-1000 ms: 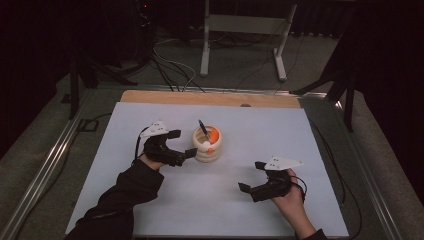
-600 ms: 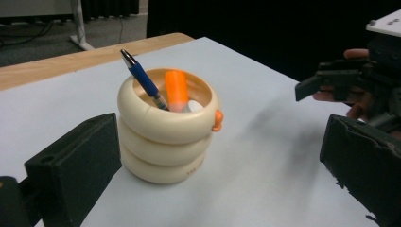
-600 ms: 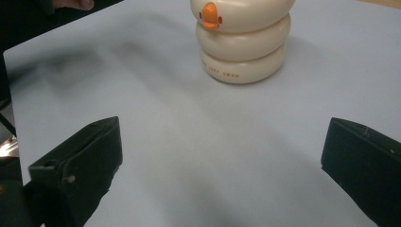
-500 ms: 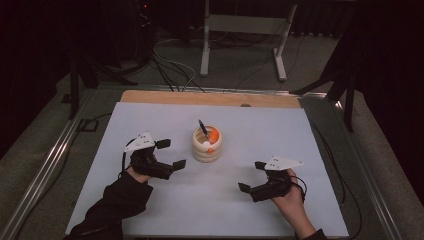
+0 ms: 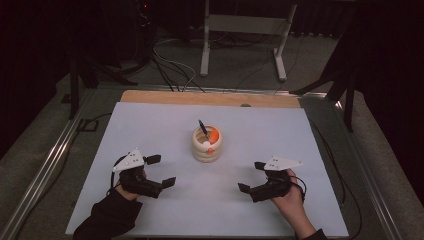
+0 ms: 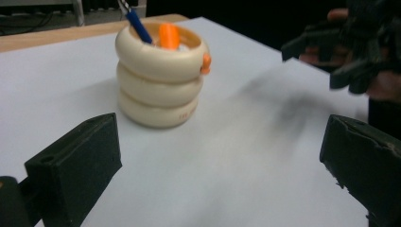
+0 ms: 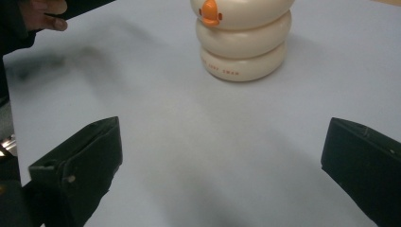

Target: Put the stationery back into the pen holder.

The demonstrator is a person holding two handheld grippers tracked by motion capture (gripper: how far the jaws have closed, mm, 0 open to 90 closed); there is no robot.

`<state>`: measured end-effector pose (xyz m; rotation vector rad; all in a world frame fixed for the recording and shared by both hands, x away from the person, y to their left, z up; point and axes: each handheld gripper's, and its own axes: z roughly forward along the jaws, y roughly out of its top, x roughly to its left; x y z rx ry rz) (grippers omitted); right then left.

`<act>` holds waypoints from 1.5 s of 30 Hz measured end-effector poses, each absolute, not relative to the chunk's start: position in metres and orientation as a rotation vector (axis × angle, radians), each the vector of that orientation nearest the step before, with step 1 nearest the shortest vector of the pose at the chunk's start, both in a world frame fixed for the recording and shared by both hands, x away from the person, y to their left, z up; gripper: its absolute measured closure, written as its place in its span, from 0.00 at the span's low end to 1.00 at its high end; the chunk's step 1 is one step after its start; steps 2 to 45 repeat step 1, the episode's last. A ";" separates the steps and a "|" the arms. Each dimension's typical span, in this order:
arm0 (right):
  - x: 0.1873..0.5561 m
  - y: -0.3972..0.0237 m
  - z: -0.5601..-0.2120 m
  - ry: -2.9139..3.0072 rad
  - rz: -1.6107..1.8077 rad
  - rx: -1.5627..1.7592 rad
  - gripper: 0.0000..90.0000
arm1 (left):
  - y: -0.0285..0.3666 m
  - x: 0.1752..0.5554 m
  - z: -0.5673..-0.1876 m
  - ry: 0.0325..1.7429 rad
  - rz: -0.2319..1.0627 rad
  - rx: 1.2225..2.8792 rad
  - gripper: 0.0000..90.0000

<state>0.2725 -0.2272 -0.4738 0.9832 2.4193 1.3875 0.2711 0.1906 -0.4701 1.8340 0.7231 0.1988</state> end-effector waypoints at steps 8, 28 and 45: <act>0.272 -0.227 -0.474 2.420 1.391 0.981 0.00 | 0.192 0.270 -0.471 0.725 0.201 1.835 0.00; 0.272 -0.227 -0.474 2.420 1.391 0.981 0.00 | 0.192 0.270 -0.471 0.725 0.201 1.835 0.00; 0.272 -0.227 -0.474 2.420 1.391 0.981 0.00 | 0.192 0.270 -0.471 0.725 0.201 1.835 0.00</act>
